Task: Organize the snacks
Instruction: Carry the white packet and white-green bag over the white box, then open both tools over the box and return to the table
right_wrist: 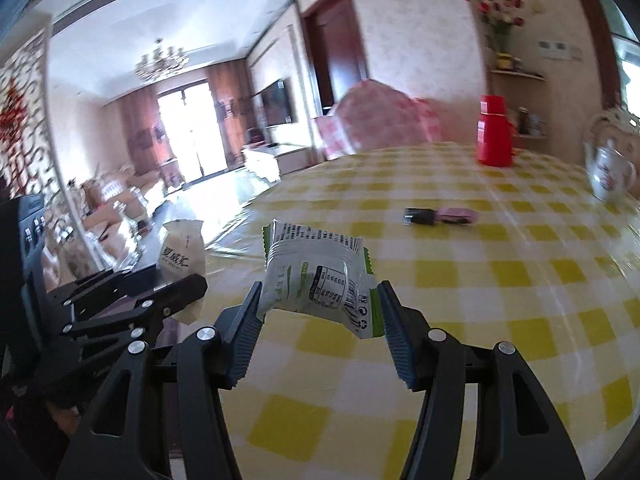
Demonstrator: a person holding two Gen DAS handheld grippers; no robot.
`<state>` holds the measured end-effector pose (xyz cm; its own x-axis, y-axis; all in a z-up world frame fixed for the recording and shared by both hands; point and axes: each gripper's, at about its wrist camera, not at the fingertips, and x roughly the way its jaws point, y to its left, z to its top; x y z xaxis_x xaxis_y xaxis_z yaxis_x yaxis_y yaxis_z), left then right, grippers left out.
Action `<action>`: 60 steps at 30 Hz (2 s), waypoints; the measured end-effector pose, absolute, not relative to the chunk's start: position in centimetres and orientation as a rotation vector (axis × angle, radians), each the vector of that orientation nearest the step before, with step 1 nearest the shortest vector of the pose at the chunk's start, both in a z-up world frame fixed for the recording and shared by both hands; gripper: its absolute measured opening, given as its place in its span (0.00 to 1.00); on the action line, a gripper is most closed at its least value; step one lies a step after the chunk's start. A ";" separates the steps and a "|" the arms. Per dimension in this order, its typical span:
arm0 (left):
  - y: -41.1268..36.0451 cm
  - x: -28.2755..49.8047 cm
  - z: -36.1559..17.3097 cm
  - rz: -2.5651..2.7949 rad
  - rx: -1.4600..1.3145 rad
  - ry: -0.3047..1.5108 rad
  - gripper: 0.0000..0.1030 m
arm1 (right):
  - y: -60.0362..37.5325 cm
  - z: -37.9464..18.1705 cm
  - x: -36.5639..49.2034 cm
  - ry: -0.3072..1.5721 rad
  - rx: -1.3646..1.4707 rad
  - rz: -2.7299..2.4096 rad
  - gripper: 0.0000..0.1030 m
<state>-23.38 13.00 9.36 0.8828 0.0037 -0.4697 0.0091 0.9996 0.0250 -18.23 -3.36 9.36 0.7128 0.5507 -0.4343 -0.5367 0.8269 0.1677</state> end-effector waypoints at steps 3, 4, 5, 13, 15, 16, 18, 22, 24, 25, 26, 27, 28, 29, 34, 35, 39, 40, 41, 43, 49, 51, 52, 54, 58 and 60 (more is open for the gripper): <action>15.6 -24.9 9.5 0.057 0.025 0.478 0.41 | -1.3 9.6 -19.4 0.485 0.006 0.650 0.55; 16.1 -25.3 9.5 0.069 0.026 0.475 0.41 | -0.6 9.7 -19.8 0.482 -0.006 0.669 0.55; 17.0 -25.9 9.6 0.092 0.029 0.467 0.41 | 0.0 9.7 -20.2 0.478 -0.017 0.685 0.55; 22.1 -27.5 10.0 0.196 0.067 0.506 0.43 | 6.8 9.3 -24.3 0.474 -0.159 0.836 0.55; 23.7 -27.9 9.8 0.231 0.075 0.531 0.42 | 8.2 8.9 -25.2 0.482 -0.193 0.864 0.55; 24.5 -28.1 9.7 0.239 0.077 0.543 0.42 | 8.9 8.6 -25.5 0.487 -0.210 0.878 0.55; 25.7 -28.4 9.4 0.256 0.081 0.565 0.39 | 10.5 8.1 -26.4 0.496 -0.245 0.908 0.55; 27.7 -28.9 8.5 0.272 0.106 0.637 0.37 | 13.8 6.8 -28.1 0.543 -0.303 0.998 0.55; 29.1 -29.4 8.4 0.317 0.093 0.639 0.54 | 15.2 6.2 -29.1 0.552 -0.349 1.031 0.59; 29.6 -29.7 8.4 0.344 0.086 0.638 0.68 | 15.7 5.9 -29.3 0.558 -0.362 1.045 0.63; 29.9 -29.9 8.5 0.369 0.088 0.631 0.88 | 16.5 5.4 -29.9 0.580 -0.385 1.084 0.70; 30.2 -29.9 8.5 0.394 0.090 0.624 0.92 | 16.9 5.1 -30.3 0.584 -0.397 1.100 0.77; 30.6 -30.0 8.4 0.423 0.088 0.622 0.93 | 17.3 4.7 -30.8 0.583 -0.423 1.115 0.82; 30.8 -30.0 8.4 0.436 0.085 0.626 0.97 | 17.3 4.6 -31.0 0.578 -0.442 1.114 0.84; 31.1 -29.7 8.0 0.494 0.107 0.648 0.98 | 15.9 4.6 -29.5 0.591 -0.418 1.059 0.84; 30.9 -29.5 7.8 0.498 0.113 0.655 0.98 | 15.4 4.6 -28.9 0.596 -0.400 1.045 0.84; 30.1 -28.2 7.1 0.494 0.132 0.676 0.98 | 11.9 5.2 -25.4 0.617 -0.299 0.976 0.84; 30.0 -27.9 7.0 0.490 0.132 0.679 0.98 | 11.0 5.4 -24.8 0.616 -0.280 0.958 0.84; 29.6 -27.4 6.8 0.483 0.128 0.684 0.98 | 9.7 5.5 -24.0 0.614 -0.259 0.932 0.84; 28.7 -26.7 6.9 0.466 0.118 0.689 0.98 | 7.5 5.7 -22.6 0.614 -0.229 0.890 0.84; 23.4 -22.4 6.9 0.273 0.026 0.719 0.98 | -0.8 5.0 -17.0 0.640 -0.099 0.712 0.84; 20.9 -20.0 6.9 0.160 -0.033 0.736 0.98 | -3.8 4.6 -15.1 0.660 -0.034 0.655 0.84; 19.5 -18.6 7.0 0.117 -0.062 0.748 0.98 | -5.6 4.4 -14.1 0.671 0.003 0.622 0.84; 15.9 -15.0 7.5 0.051 -0.095 0.760 0.98 | -8.1 4.1 -12.8 0.678 0.049 0.575 0.84; 11.1 -8.4 8.3 -0.007 -0.159 0.745 0.98 | -12.1 3.8 -9.9 0.692 0.084 0.490 0.84; 9.1 -3.8 8.3 0.036 -0.208 0.737 0.98 | -12.9 3.6 -8.3 0.691 0.059 0.452 0.84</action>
